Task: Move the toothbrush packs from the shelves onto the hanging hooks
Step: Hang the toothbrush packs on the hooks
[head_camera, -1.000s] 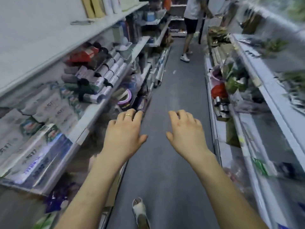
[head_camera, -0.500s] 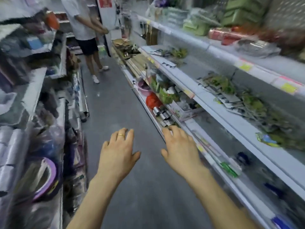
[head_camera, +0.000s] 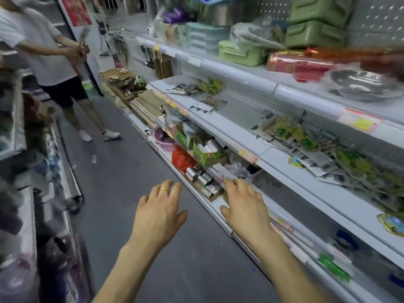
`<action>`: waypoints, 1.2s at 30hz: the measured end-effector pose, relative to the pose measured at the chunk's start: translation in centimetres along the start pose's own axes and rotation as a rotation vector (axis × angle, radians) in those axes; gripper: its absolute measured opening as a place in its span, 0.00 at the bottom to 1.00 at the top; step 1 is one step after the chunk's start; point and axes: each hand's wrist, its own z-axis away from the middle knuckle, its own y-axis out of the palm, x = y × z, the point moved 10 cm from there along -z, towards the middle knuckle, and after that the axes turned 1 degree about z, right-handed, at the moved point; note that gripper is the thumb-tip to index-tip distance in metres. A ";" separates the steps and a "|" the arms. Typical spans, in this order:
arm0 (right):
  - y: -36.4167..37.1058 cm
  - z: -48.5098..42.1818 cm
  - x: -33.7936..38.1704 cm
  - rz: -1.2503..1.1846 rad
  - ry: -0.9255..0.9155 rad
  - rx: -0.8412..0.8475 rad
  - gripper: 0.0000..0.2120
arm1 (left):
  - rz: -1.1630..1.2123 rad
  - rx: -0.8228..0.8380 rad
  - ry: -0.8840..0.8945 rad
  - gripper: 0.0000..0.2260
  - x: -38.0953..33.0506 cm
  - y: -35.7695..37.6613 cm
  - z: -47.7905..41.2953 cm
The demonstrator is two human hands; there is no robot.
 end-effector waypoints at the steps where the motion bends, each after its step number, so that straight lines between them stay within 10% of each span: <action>1: 0.4 -1.9 0.5 -0.001 0.000 0.005 0.29 | -0.002 -0.005 -0.010 0.32 1.4 0.1 -1.8; 22: 9.1 -41.9 9.6 -0.093 0.307 0.079 0.31 | 0.085 0.038 0.179 0.29 26.9 8.1 -44.4; 36: 14.7 -61.7 3.8 -0.177 0.564 0.084 0.29 | 0.091 0.086 0.396 0.25 28.5 15.3 -70.2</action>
